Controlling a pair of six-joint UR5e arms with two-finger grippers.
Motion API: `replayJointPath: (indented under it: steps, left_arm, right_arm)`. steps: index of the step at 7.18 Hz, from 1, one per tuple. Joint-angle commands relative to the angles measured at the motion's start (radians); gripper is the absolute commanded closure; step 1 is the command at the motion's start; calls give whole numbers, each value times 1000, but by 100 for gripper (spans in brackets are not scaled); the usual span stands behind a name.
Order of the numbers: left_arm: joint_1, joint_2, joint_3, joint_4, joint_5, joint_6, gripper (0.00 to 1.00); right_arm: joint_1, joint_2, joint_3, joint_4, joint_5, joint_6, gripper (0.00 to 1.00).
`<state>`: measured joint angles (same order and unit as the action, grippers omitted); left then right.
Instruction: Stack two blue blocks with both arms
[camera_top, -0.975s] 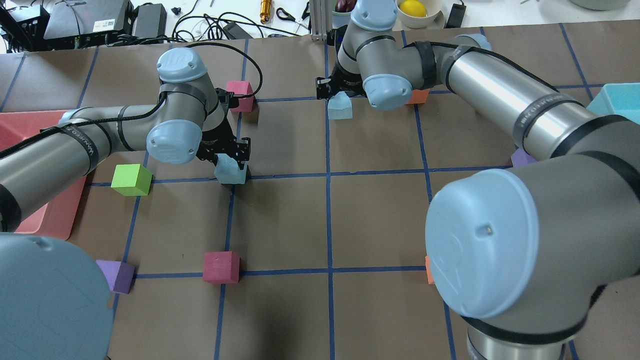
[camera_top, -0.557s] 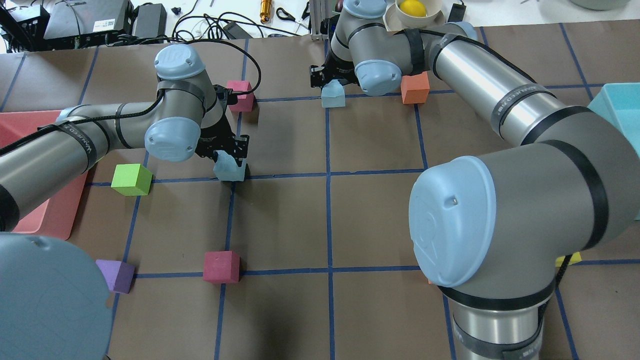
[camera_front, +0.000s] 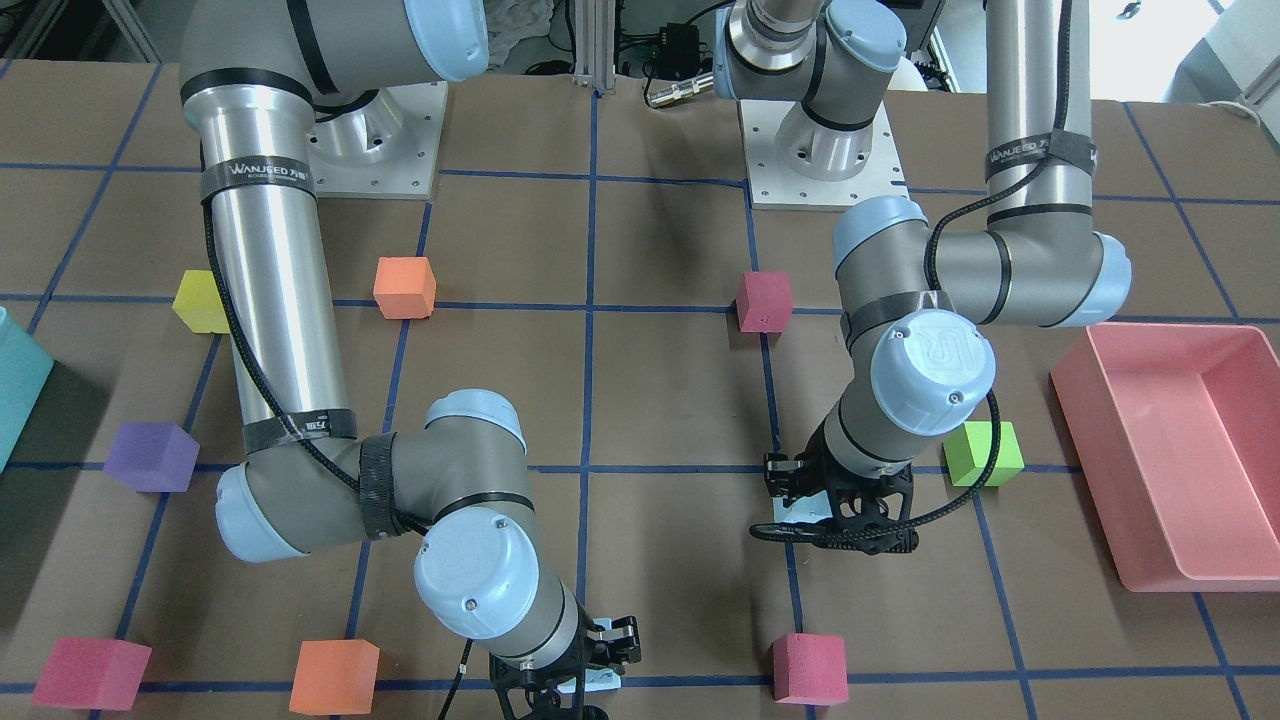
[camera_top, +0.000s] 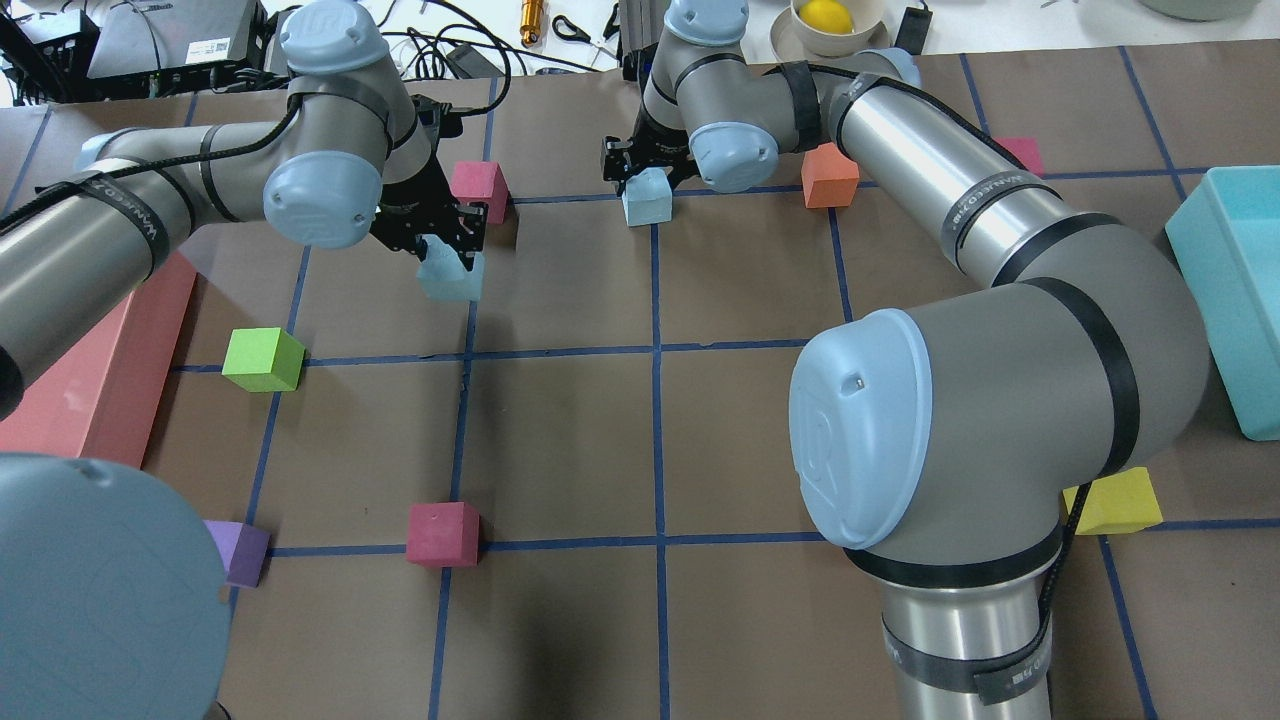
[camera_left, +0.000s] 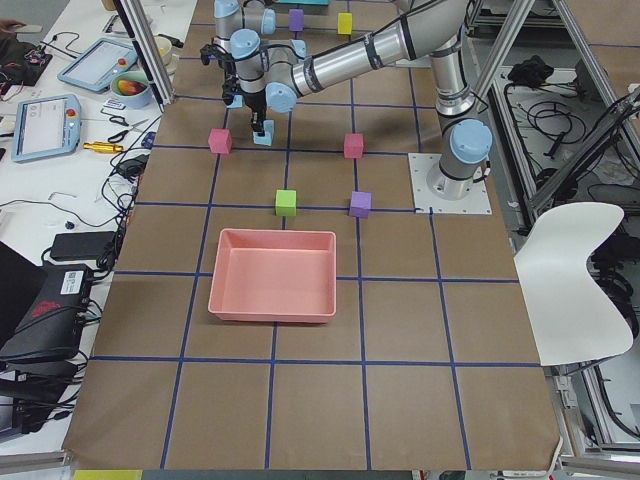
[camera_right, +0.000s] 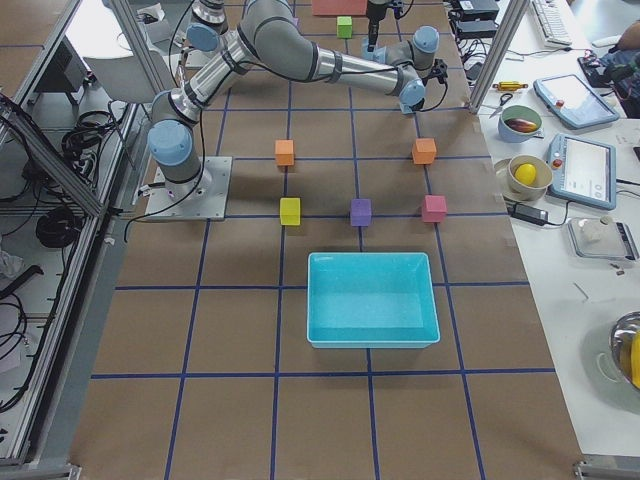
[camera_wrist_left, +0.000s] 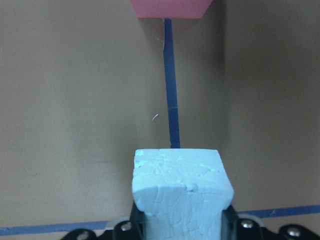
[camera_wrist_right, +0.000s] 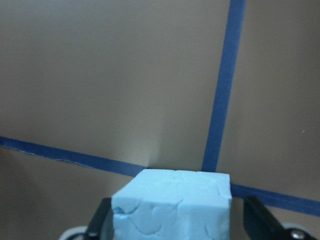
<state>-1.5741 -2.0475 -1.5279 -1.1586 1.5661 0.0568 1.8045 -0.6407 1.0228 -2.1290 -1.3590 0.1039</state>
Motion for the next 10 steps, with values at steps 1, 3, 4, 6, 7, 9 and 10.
replayJointPath:
  steps: [1,3,4,6,7,9,10]
  left_arm:
    - [-3,-22,80,-33,-5,-2,100]
    - [-7,-49,176,-99,-64,-14,100]
    - [-17,-71,254,-163,-72,-44,100]
    - [-90,-134,360,-184,-98,-150,100]
    - [-124,-163,408,-185,-98,-202,100]
    - [-161,-230,512,-185,-121,-291,100]
    - [-197,-275,578,-184,-142,-370,100]
  right_arm:
    - [1,-7,-3,3,-2,0,0]
    - [-5,-130,-13,97,-2,5,0]
    - [-10,-228,-10,210,-3,-4,0]
    - [-90,-386,5,449,-21,-57,0]
    - [-141,-474,5,624,-43,-135,0]
    - [-204,-597,23,923,-222,-167,0]
    - [-217,-632,92,943,-230,-164,0]
